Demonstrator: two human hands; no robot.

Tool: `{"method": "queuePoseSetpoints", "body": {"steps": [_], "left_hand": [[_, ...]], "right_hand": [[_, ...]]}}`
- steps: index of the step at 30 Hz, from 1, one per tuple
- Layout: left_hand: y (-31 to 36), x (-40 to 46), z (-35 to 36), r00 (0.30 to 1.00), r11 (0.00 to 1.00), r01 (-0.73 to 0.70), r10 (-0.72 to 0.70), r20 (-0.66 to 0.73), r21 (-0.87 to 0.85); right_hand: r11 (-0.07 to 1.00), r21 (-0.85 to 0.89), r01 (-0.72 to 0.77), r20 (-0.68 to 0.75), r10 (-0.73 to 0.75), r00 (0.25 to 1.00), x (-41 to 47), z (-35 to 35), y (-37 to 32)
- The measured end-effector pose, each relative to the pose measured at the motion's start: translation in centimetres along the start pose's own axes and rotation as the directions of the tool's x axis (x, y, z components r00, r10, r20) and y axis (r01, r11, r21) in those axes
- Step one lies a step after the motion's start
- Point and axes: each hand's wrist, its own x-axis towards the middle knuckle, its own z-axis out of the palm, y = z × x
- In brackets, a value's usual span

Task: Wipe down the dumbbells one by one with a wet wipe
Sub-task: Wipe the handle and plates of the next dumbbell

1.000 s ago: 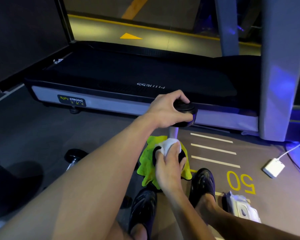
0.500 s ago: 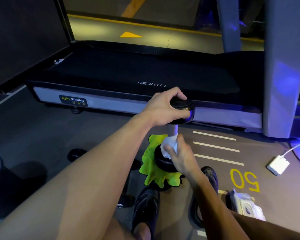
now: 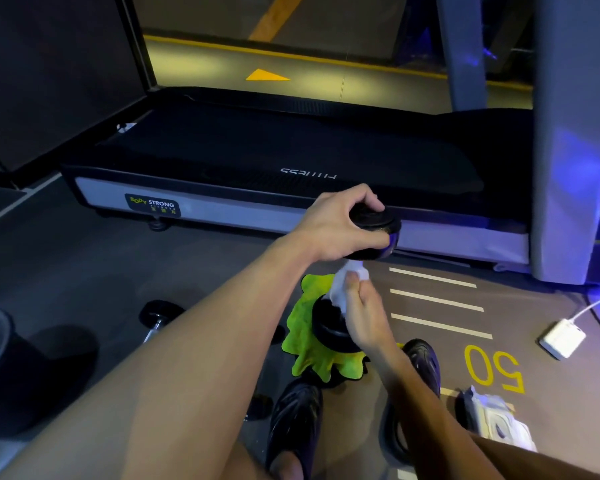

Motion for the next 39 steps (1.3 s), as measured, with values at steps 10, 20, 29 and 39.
{"method": "queuePoseSetpoints", "body": {"steps": [10,20,29,39], "left_hand": [[-0.1,0.0,-0.1,1.0,1.0,0.008,-0.007,-0.029,0.006],[0.5,-0.8,-0.4,1.0,1.0,0.003,-0.003,0.0,0.012],[-1.8,-3.1,-1.5,0.996,1.0,0.015,-0.016,-0.083,-0.009],[-8.6,-4.6,8.2,0.936,0.868,0.183,-0.298,-0.188,-0.462]], "right_hand": [[0.927,0.358,-0.107,-0.155,0.173,0.973,2.7,0.4,-4.1],[0.978,-0.193,0.076,0.152,-0.047,0.987,-0.6,-1.5,1.8],[0.957,-0.276,0.086,0.0,-0.089,0.996,-1.1,-0.1,4.4],[0.969,-0.128,0.212,0.076,-0.204,0.976,-0.1,-0.8,5.2]]}}
